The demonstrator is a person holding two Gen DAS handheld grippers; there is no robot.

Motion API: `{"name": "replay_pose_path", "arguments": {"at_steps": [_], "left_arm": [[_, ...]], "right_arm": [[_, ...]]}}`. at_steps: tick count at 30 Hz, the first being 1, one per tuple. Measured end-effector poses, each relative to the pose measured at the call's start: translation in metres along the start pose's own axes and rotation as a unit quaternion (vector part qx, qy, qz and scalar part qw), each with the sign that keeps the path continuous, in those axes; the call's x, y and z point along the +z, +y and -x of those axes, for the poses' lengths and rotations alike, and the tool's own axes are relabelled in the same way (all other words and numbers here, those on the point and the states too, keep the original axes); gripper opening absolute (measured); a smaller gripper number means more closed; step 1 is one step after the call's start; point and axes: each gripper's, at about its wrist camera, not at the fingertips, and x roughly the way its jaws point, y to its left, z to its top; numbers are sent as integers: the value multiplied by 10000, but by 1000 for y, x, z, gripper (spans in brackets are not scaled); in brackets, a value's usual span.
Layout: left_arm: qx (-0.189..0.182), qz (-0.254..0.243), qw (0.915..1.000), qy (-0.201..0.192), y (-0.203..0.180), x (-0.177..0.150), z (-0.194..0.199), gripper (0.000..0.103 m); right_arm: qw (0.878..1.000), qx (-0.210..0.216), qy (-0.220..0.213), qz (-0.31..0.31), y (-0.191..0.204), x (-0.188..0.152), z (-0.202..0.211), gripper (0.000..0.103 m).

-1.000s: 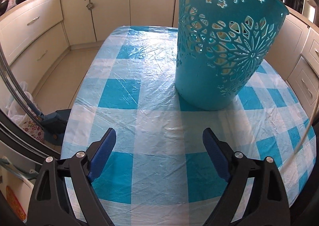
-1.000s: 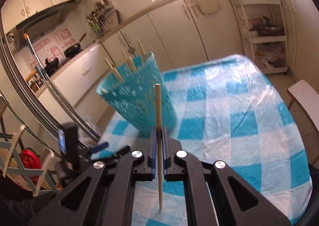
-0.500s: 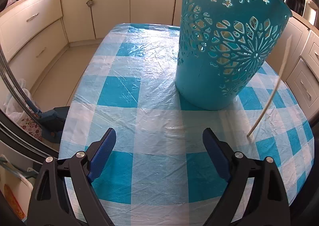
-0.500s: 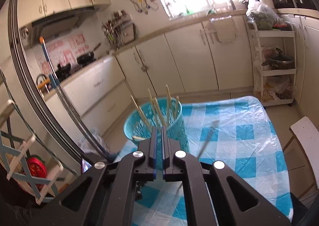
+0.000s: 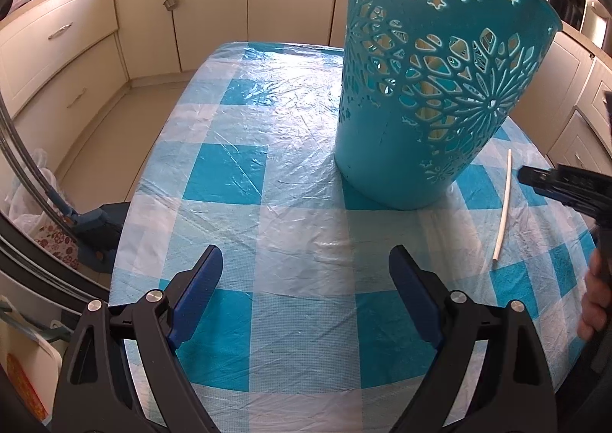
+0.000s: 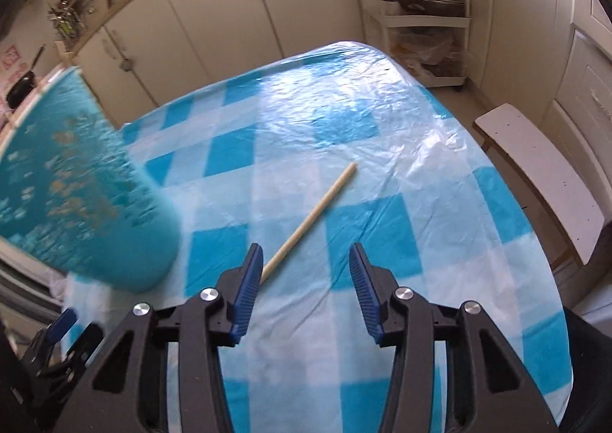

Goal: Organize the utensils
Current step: 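Lower the right tool to the last stick on the cloth and close it, then lift the last stick over the teal basket and open the right tool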

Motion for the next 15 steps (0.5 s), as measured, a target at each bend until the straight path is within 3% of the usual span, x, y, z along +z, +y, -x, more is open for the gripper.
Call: {"name": "replay_pose_path", "arguments": {"at_steps": [4,5,6,7,9,12,15], "left_arm": [[-37,45,10000,39,2,1,-2,85],[-52,65,10000,50,2,1,-2,85],[-68,88,9999,58,3,1,-3,85],[-82,110,9999,67,4,2,-3,85],[-110,161,9998,96,6,2,-5,85],[-146,215,9996,114,8,4,-6,85],[-161,235,9995,112,8,4,-6,85]], "right_arm": [[9988,-286,-5,389,13,12,-15,44],[9977,-187,36,644,20,13,-17,39],[9960,-143,69,875,26,12,-16,23],[9932,-45,122,1156,33,10,-16,15],[9847,286,192,1709,41,5,-13,9],[9712,578,344,2286,44,-5,-7,6],[9723,575,492,2209,36,-5,-3,6]]}}
